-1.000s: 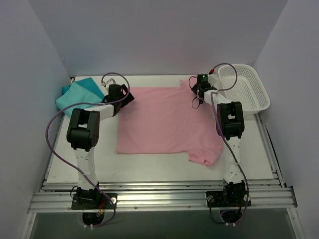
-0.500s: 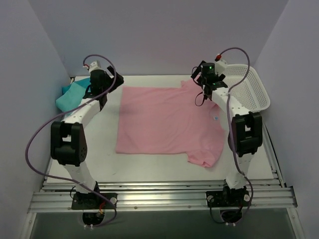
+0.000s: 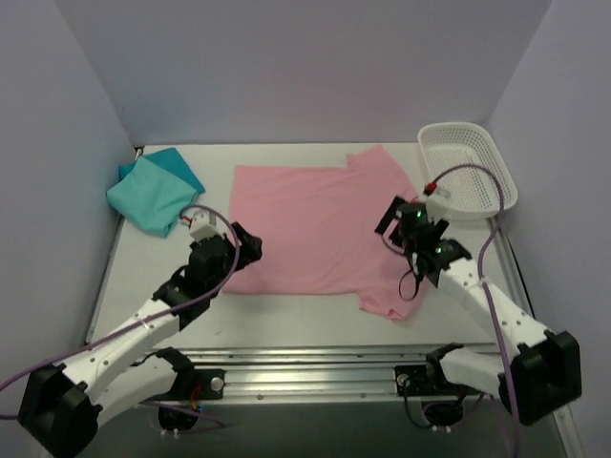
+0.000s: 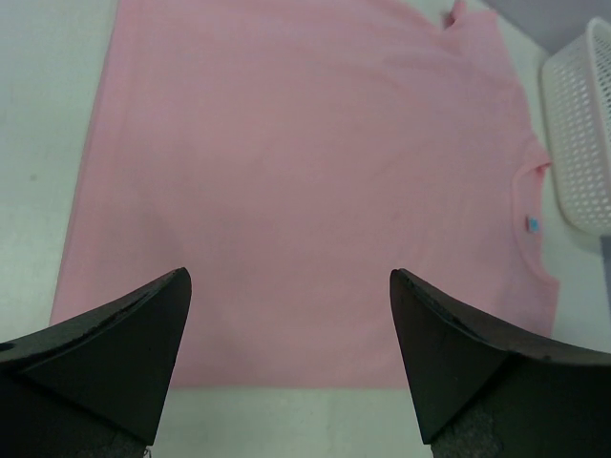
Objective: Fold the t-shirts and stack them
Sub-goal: Grap the side of the flattened tshirt closest away from the robot with both arms
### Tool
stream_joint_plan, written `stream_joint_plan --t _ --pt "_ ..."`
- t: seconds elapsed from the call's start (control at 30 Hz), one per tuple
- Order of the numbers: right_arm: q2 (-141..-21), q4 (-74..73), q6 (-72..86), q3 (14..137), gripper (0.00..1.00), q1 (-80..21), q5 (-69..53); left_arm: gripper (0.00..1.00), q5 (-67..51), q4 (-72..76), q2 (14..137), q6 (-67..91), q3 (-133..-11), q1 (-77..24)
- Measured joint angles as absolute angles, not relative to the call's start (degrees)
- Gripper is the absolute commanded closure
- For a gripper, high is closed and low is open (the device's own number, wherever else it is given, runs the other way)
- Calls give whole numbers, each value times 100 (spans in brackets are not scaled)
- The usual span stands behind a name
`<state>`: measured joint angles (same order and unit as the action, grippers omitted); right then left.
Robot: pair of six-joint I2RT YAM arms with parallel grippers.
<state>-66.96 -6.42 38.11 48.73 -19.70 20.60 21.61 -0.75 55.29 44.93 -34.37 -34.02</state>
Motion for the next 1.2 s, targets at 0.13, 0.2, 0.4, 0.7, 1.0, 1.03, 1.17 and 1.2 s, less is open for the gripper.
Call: stream_joint_plan --t 0.13,0.2,0.4,0.7,1.0,1.03,1.17,1.2 --pt "-5369 -1286 4248 3806 14 -3103 2045 6 2842 -945 4958 5061 -2941 -4174" --pt "-4644 -1601 4486 3487 15 -3267 2032 6 3151 -1284 4744 5382 -2827 -4445" --pt "-3953 -2307 5349 3282 16 -4016 2091 6 3577 -1710 4545 6123 -2268 -4595" --pt "-5920 -3400 6088 4143 19 -4713 2792 6 3662 -1400 5207 6359 -2014 -4663" --pt "-6919 -3542 6576 5170 0 -5175 4204 6 3656 -521 5400 5815 -1925 -4678" --pt "-6796 -3476 6582 5107 0 -5170 4176 6 3647 -395 5384 5767 -1898 -4678" --pt "-6200 -3793 6904 4886 0 -5240 4040 6 3638 -1 5297 5623 -1704 -4678" --pt "-6204 -3981 7124 4886 2 -5282 4036 6 3640 64 5299 5610 -1658 -4678"
